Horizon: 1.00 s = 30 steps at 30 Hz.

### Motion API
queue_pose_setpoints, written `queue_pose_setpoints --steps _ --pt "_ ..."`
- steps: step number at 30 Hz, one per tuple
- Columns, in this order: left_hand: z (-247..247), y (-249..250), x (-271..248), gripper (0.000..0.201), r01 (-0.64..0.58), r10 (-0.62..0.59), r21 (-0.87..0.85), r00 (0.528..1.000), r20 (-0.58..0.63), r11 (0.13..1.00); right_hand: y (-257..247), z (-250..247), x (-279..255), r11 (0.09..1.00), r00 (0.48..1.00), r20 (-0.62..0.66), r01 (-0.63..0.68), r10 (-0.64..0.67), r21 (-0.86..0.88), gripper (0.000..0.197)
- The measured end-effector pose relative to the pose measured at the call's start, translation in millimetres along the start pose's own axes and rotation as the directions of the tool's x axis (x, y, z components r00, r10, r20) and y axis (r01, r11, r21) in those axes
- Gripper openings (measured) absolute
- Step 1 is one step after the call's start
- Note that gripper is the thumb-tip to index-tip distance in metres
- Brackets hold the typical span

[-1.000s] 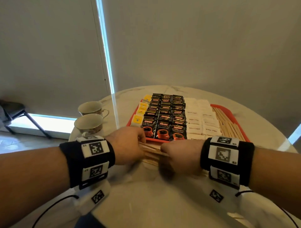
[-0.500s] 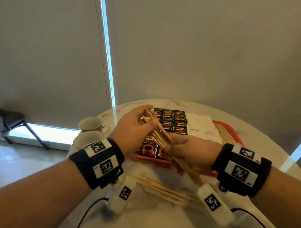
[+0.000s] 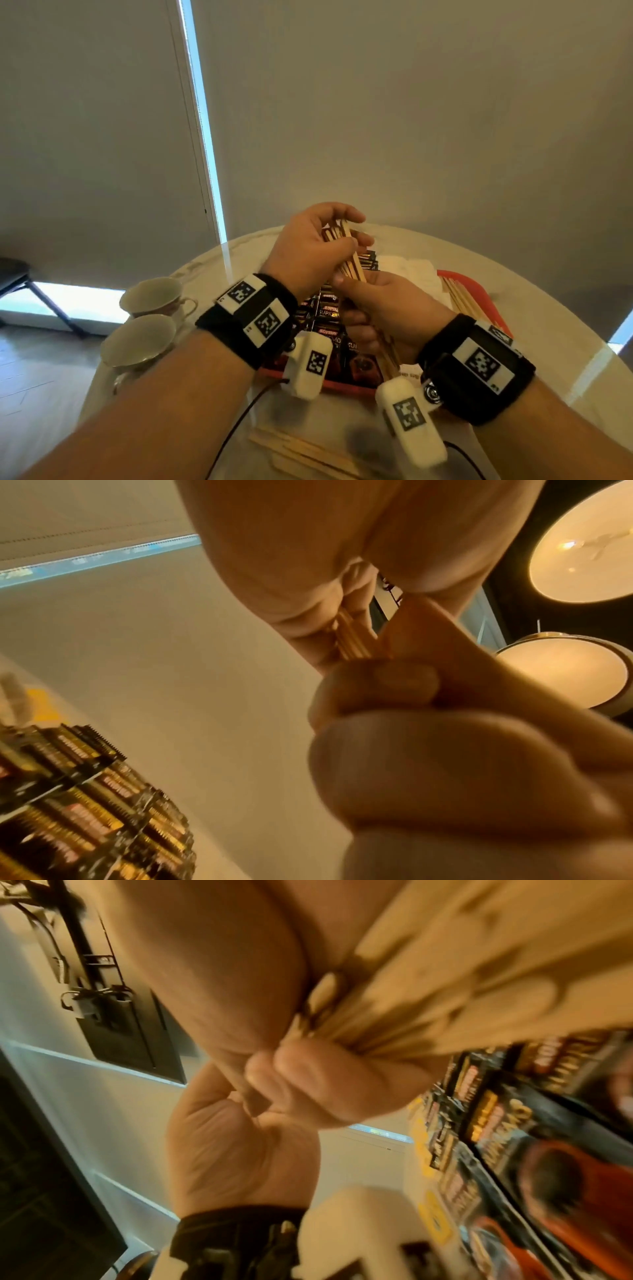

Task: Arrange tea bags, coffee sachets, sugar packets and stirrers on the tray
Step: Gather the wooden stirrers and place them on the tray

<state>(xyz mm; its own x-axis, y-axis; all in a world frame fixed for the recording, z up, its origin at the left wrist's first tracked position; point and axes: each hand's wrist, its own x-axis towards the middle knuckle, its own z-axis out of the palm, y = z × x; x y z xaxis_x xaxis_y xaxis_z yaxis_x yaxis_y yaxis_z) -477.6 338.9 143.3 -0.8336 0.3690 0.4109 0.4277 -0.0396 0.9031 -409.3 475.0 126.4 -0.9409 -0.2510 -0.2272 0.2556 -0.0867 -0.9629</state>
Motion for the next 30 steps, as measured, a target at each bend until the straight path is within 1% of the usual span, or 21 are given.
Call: queue_pose_setpoints --steps 2,3,6,9,11,13,16,19,21,22,23,24,26,27,28,29,30 --pt "2.9 -4.7 8.5 0.047 -0.049 0.048 -0.021 0.998 -0.052 0.999 -6.7 -3.0 5.7 1.0 1.0 -0.009 0.017 -0.017 0.007 0.029" --pt "3.8 -6.3 12.6 0.048 -0.055 0.052 -0.06 0.997 -0.061 0.997 -10.6 -4.7 7.5 1.0 1.0 -0.005 0.023 -0.023 0.009 0.029" --pt "1.2 -6.9 23.5 0.036 -0.054 0.046 -0.205 0.998 -0.042 0.977 -23.8 -9.8 10.3 0.999 0.998 0.053 0.026 -0.028 0.04 0.032" --pt "-3.4 -6.7 32.6 0.03 -0.072 0.071 -0.247 0.997 -0.012 0.966 -30.2 -15.4 15.3 0.998 0.993 0.118 0.014 -0.02 0.055 0.037" --pt "-4.0 -8.9 36.2 0.03 -0.082 0.085 -0.273 0.996 -0.002 0.958 -31.0 -18.9 22.1 0.998 0.99 0.139 0.022 -0.03 0.055 0.035" --pt "-1.6 -12.4 38.5 0.032 -0.078 0.092 -0.295 0.995 0.033 0.952 -31.2 -21.7 29.4 0.997 0.989 0.142 0.017 -0.027 0.077 0.031" --pt "3.4 -20.2 40.4 0.034 -0.037 0.08 -0.344 0.99 0.112 0.938 -29.5 -30.0 36.7 0.994 0.988 0.154 -0.001 -0.016 0.112 0.034" --pt "6.1 -23.4 42.1 0.034 0.023 0.053 -0.446 0.986 0.158 0.895 -29.7 -38.5 38.2 0.996 0.988 0.145 0.047 -0.058 0.073 0.037" --pt "9.1 -25.9 43.8 0.038 0.105 -0.025 -0.474 0.985 0.172 0.874 -34.4 -42.8 37.9 0.986 0.987 0.098 0.119 -0.131 0.114 0.041" --pt "10.7 -28.7 44.8 0.047 0.182 -0.101 -0.479 0.977 0.19 0.859 -38.5 -45.7 36.4 0.972 0.982 0.064 0.167 -0.179 0.165 0.043" --pt "13.3 -31.5 44.9 0.057 0.282 -0.19 -0.481 0.954 0.23 0.83 -43.1 -49.8 34.2 0.948 0.971 0.035 0.222 -0.236 0.227 0.046" --pt "15.4 -35.2 45.3 0.066 0.391 -0.277 -0.468 0.914 0.296 0.793 -48.4 -53.9 30.7 0.915 0.954 0.012 0.285 -0.301 0.285 0.048" --pt "21.0 -41.9 43.6 0.082 0.588 -0.41 -0.387 0.792 0.453 0.71 -57.0 -62.7 23.4 0.831 0.898 -0.042 0.423 -0.438 0.361 0.051" --pt "23.9 -45.2 42.2 0.089 0.655 -0.447 -0.345 0.731 0.516 0.673 -59.6 -66.0 20.9 0.784 0.861 -0.082 0.493 -0.502 0.376 0.052" --pt "27.0 -47.0 41.0 0.093 0.697 -0.464 -0.316 0.684 0.563 0.643 -61.0 -67.9 19.2 0.736 0.82 -0.129 0.56 -0.557 0.38 0.053" --pt "30.4 -48.0 39.7 0.096 0.725 -0.47 -0.306 0.652 0.595 0.618 -60.7 -69.4 19.1 0.69 0.779 -0.178 0.619 -0.601 0.376 0.054" --pt "33.8 -48.7 38.6 0.098 0.744 -0.471 -0.307 0.631 0.616 0.594 -59.7 -69.6 20.0 0.651 0.741 -0.224 0.666 -0.633 0.363 0.054"
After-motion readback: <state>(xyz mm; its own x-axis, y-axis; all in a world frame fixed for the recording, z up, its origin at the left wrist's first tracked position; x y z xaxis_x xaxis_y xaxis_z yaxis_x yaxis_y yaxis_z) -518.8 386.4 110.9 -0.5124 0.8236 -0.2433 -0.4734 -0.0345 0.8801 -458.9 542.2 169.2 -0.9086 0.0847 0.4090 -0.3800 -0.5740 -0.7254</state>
